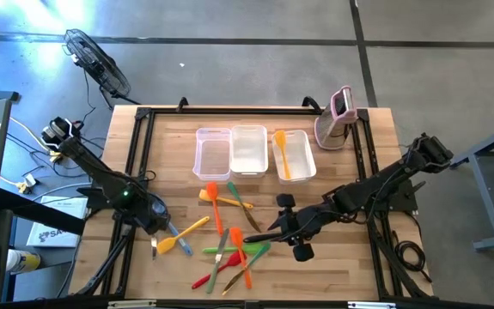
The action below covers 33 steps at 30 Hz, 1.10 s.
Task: Pick & Place Kitchen Items
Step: Put the blue knife into the left white bin
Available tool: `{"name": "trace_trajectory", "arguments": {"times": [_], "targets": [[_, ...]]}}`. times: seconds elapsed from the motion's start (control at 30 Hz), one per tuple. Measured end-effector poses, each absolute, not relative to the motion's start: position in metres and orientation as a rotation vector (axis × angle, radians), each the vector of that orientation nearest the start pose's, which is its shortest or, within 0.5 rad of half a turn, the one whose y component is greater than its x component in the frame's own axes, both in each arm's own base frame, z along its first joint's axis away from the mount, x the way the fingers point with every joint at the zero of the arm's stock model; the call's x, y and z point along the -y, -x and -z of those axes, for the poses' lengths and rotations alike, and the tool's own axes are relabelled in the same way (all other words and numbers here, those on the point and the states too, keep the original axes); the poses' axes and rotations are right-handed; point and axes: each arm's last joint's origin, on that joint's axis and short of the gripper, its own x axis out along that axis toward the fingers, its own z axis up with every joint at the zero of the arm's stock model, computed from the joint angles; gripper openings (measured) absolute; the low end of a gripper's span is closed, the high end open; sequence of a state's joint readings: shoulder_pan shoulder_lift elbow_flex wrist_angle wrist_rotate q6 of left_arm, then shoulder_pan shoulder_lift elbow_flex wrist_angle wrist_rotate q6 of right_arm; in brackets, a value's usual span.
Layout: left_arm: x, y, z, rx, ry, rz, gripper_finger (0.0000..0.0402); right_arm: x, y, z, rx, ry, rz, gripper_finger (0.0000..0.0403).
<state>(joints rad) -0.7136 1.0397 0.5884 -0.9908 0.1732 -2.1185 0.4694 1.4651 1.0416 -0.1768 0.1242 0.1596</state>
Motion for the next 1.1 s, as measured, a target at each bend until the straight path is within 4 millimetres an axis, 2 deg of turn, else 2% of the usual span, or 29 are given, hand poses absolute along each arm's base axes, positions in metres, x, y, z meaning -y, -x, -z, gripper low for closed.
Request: {"name": "trace_trajectory", "arguments": {"times": [0.27, 0.5, 0.7, 1.1], "targets": [[0.096, -0.108, -0.182, -1.344, 1.202, -0.979, 0.0205, -0.141, -0.287, -0.266, -0.601, 0.019, -0.287, 0.0141], [0.097, -0.107, -0.182, -1.377, 1.217, -0.983, 0.0205, -0.142, -0.287, -0.266, -0.601, 0.017, -0.293, 0.0141], [0.095, -0.104, -0.167, -1.394, 1.24, -0.995, 0.0205, -0.143, -0.286, -0.266, -0.608, -0.005, -0.307, 0.0141], [0.095, -0.105, -0.159, -1.372, 1.266, -0.975, 0.0205, -0.143, -0.286, -0.266, -0.609, -0.005, -0.311, 0.0141]]}}
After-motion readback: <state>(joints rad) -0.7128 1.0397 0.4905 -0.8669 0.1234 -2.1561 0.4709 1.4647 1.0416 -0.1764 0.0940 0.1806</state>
